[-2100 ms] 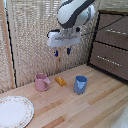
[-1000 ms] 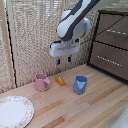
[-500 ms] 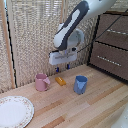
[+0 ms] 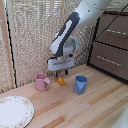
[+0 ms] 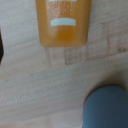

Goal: Caressingly guide your clamp towards the toast. Compassionately possess the toast with your clamp. Gradually tag the toast up from the worktable. Complaisantly, cruise the held-toasty-pillow to your white crockery. Last but notably, liberate the toast onto the shiny white tableware.

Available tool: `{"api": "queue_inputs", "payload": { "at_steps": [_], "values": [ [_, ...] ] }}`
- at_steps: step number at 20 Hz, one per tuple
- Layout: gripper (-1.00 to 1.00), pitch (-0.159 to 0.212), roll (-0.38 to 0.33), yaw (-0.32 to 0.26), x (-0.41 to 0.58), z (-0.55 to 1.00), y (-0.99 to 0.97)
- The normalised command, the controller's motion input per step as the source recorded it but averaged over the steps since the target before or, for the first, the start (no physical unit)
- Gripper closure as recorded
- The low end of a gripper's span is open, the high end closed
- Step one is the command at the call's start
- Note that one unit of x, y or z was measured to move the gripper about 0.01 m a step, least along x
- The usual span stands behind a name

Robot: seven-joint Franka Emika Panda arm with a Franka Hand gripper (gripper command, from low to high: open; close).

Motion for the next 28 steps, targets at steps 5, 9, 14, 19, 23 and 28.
{"api": "queue_inputs", "payload": {
  "at_steps": [5, 9, 14, 19, 23, 28],
  "values": [
    [-1.00, 0.070, -0.019, -0.001, 0.348, -0.26, -0.01],
    [1.00, 0.029, 0.000, 0.000, 0.211, -0.09, 0.00],
    [1.00, 0.023, 0.000, 0.000, 0.024, 0.01, -0.01],
    [1.00, -0.031, 0.000, -0.016, -0.081, 0.24, 0.00],
    [1.00, -0.041, 0.020, -0.100, -0.024, 0.74, 0.02],
    [1.00, -0.021, 0.035, -0.150, 0.000, 0.99, 0.11]
  ]
}}
